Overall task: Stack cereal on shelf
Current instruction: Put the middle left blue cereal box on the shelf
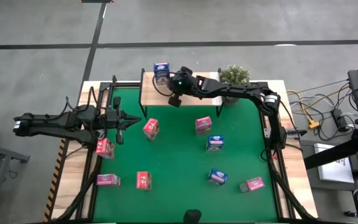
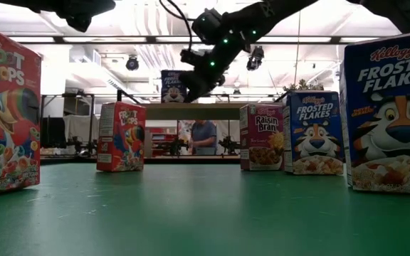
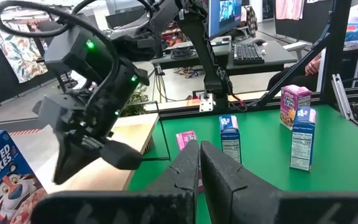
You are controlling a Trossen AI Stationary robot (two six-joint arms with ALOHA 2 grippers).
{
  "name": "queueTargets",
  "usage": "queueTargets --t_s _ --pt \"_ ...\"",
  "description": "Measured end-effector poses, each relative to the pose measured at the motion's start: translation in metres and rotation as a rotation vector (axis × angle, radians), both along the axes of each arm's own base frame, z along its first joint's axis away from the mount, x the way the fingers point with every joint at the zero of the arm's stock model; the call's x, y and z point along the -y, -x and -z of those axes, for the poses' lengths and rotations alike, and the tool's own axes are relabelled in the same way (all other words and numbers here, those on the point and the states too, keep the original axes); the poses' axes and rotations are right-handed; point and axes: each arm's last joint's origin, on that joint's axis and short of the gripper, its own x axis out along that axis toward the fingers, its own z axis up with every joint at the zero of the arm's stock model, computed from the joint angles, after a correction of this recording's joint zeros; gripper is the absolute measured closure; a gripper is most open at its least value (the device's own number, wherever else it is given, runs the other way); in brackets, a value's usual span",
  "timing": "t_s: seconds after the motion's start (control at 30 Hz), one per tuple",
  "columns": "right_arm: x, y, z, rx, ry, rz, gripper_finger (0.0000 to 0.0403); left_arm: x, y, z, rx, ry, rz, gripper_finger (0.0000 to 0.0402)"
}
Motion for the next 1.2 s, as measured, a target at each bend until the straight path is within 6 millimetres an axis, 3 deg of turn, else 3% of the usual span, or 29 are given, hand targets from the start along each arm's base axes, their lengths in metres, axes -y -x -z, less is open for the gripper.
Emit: queueTargets --t_s 0.4,1.2 --pt "0.039 0.008 -0.011 0.177 0.026 0.113 0.0394 0.0 0.0 0.0 0.0 0.0 0.0 0.0402" --pt "0.032 -0.002 -0.019 0.305 0.015 0.015 0.0394 0.0 0.0 0.0 -0.002 -0.018 0.001 0.0402"
